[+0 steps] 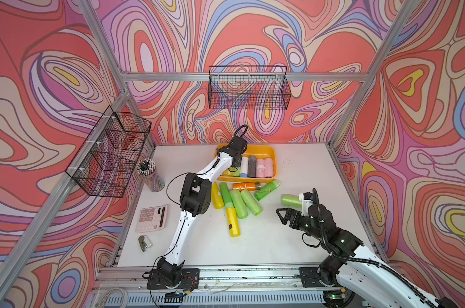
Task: Put the roll of trash bags into the storage box
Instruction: Place the roll of trash bags in the storage box.
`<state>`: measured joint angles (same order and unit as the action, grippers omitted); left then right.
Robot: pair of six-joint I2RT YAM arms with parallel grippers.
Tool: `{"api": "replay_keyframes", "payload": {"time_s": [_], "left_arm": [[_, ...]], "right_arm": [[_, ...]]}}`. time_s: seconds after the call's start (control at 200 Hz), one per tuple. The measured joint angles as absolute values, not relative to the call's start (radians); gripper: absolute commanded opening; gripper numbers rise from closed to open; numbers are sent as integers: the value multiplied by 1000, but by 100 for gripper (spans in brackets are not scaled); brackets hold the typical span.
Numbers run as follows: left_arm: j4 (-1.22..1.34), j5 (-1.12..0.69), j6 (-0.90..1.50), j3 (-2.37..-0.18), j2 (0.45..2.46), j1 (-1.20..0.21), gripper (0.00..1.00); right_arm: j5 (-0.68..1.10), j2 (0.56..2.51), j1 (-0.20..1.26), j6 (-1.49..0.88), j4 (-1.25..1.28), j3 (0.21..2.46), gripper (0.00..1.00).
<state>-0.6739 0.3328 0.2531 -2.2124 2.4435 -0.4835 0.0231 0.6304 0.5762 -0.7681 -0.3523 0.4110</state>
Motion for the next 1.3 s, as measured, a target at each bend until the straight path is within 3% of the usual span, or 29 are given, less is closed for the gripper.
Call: {"api": "replay_keyframes", "payload": {"time_s": [0.18,0.31,0.391,1.012,1.302], "left_arm": [[-651,301,258,-2167,2415,-484,88],[-607,267,260,-2028,2307,-485,92],[-580,255,263,-1959,2226,-488,100],[-340,204,368,-1404,1581,-548,100],[-306,72,459,-1132,1255,-557,100]], "right_arm": [[23,631,576,-768,-353,411,98],[14,643,576,-764,-378,421,98],[1,664,576,-751,-408,449,98],[-131,852,576,-589,-614,756,98],[-131,995,576,-507,-679,916,98]]}}
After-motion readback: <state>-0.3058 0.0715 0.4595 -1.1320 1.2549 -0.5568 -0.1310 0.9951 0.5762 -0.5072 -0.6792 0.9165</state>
